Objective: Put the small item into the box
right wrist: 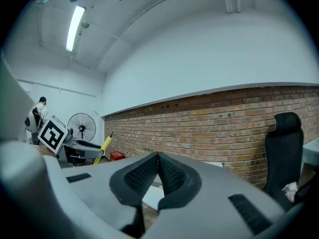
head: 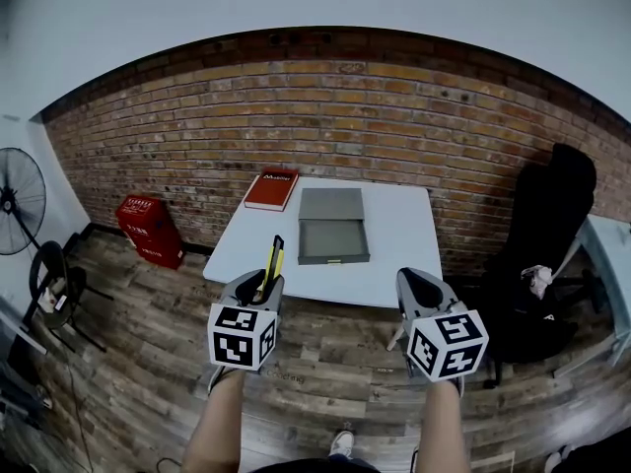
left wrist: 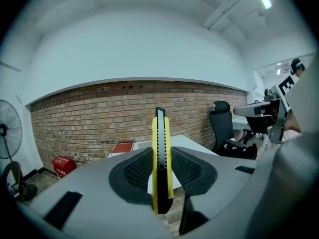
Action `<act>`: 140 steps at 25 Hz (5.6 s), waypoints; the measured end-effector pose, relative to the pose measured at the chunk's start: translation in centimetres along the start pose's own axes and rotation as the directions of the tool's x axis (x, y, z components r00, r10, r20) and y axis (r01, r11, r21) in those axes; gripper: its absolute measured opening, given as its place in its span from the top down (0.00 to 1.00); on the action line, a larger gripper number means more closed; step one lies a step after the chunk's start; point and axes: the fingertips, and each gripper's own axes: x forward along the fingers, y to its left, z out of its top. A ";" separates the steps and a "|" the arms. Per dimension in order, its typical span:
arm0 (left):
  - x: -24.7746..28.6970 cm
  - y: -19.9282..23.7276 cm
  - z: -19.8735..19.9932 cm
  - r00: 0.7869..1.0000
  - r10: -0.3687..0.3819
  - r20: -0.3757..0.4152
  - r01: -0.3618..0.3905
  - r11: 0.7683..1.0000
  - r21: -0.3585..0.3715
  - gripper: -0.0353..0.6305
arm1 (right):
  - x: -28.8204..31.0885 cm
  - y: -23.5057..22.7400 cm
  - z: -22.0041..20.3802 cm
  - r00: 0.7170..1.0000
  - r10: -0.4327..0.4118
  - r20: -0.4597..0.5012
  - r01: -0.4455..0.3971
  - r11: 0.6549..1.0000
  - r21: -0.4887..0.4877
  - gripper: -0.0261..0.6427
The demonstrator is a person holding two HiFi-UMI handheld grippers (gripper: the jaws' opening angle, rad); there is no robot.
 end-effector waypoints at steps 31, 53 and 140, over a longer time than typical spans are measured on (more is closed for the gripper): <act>8.1 2.5 0.5 0.999 0.047 -0.025 -0.048 0.999 -0.013 0.75 | 8.9 -3.9 -0.8 0.997 0.077 -0.032 -0.078 0.997 -0.011 0.93; 21.2 14.9 2.2 0.995 -0.100 -0.015 0.099 0.994 -0.037 0.75 | 24.5 -2.6 2.0 0.997 -0.050 -0.066 0.048 0.998 -0.031 0.93; 38.8 2.2 -3.8 0.795 -0.368 -0.483 0.533 0.803 0.267 0.75 | 30.2 -15.2 1.1 0.996 -0.061 -0.062 0.061 0.998 0.001 0.93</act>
